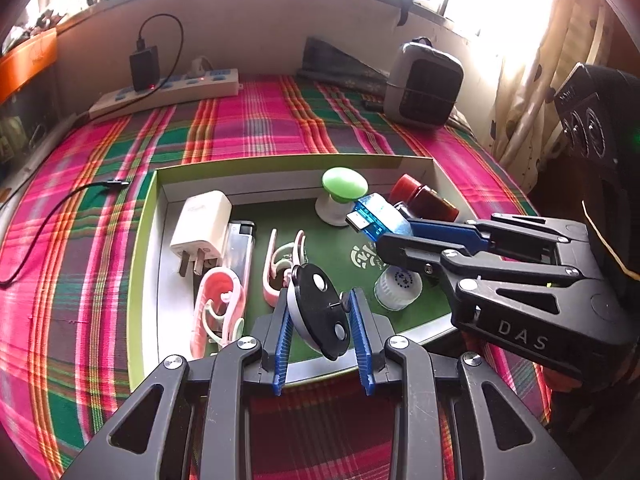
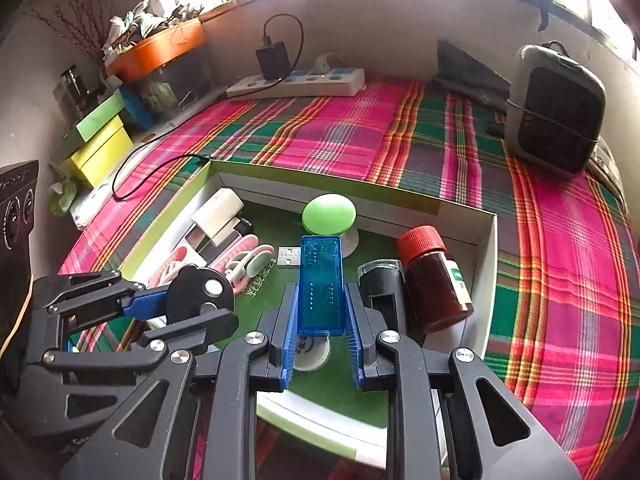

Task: Organize rigid objects
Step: 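Carry the USB stick into the box with the right tool while the left tool carries the black device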

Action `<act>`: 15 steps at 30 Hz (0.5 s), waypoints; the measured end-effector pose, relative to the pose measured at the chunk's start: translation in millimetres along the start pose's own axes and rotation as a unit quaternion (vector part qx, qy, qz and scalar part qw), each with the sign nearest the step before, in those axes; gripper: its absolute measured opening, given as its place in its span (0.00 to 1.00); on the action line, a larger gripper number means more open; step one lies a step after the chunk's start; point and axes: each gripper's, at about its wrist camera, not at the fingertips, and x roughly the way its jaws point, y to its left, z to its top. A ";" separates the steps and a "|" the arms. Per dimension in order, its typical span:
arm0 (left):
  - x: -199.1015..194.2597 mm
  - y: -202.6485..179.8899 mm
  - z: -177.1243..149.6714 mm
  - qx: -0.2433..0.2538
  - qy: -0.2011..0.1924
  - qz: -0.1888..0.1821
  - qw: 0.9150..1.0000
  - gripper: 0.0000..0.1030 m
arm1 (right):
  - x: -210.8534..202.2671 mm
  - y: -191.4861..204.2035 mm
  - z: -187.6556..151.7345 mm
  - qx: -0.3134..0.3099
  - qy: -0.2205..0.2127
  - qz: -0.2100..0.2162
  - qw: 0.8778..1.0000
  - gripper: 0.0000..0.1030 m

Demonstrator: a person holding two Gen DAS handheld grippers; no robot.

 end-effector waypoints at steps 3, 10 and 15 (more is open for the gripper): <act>3.8 0.4 -0.8 0.000 0.007 0.001 1.000 0.26 | 3.2 0.5 2.0 -0.003 0.002 0.000 1.000 0.22; 6.0 0.9 -1.0 -0.002 0.009 0.000 1.000 0.26 | 5.7 0.9 4.4 -0.007 0.005 0.005 1.000 0.22; 6.5 1.5 -0.5 -0.003 0.010 0.002 1.000 0.26 | 10.5 4.2 6.6 -0.012 0.010 0.010 1.000 0.22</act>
